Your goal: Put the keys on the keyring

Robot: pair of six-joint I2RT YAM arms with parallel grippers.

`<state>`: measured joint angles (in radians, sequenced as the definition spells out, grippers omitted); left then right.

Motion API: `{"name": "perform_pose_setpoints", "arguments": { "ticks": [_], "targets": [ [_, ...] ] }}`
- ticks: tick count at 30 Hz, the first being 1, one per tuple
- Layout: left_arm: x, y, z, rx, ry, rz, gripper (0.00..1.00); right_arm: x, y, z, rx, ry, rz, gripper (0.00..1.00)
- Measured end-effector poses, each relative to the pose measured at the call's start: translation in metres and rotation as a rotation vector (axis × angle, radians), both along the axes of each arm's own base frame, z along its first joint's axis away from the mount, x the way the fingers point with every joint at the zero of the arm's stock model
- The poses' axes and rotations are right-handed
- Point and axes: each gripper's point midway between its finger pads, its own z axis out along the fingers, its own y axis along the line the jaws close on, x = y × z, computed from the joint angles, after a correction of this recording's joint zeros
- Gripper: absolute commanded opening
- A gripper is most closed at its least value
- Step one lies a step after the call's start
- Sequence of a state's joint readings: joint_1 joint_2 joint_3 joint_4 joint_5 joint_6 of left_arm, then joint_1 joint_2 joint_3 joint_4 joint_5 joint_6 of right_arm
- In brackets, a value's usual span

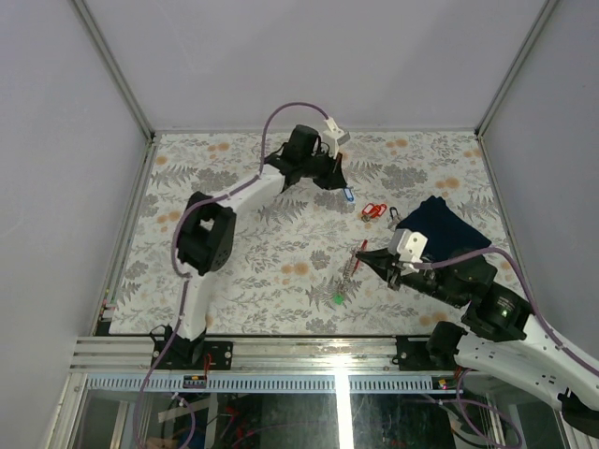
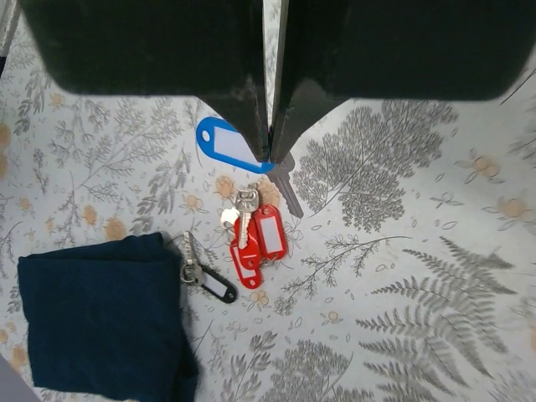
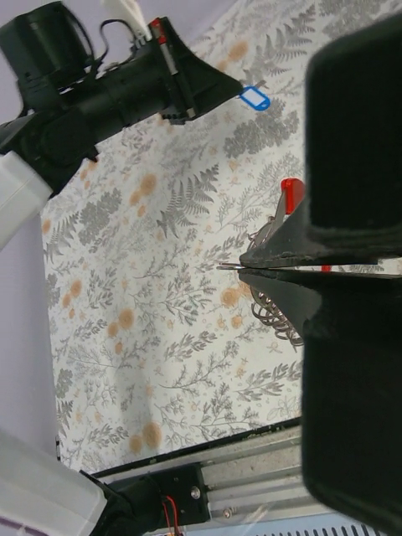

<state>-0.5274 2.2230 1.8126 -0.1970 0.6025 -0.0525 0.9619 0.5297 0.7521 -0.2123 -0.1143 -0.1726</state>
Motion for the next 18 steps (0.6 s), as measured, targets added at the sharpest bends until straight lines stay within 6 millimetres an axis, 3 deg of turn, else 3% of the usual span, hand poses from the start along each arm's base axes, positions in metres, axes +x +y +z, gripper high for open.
{"name": "perform_pose_setpoints", "arguments": {
  "ticks": [4, 8, 14, 18],
  "targets": [
    [-0.02, 0.018, 0.054, 0.011, -0.121, 0.029, 0.0, 0.001, -0.004, 0.004, -0.007, -0.047, -0.004, 0.0],
    [-0.049, 0.039, 0.089, 0.017, -0.206, 0.03, 0.0, 0.0, -0.003, -0.001, -0.038, -0.062, 0.011, 0.0],
    [-0.083, 0.067, 0.123, 0.019, -0.285, 0.06, 0.0, 0.005, 0.005, -0.024, -0.149, -0.002, 0.024, 0.0],
    [-0.102, 0.084, 0.132, 0.047, -0.329, 0.085, 0.0, 0.007, 0.006, -0.034, -0.182, 0.02, 0.021, 0.0]
  ]
}}
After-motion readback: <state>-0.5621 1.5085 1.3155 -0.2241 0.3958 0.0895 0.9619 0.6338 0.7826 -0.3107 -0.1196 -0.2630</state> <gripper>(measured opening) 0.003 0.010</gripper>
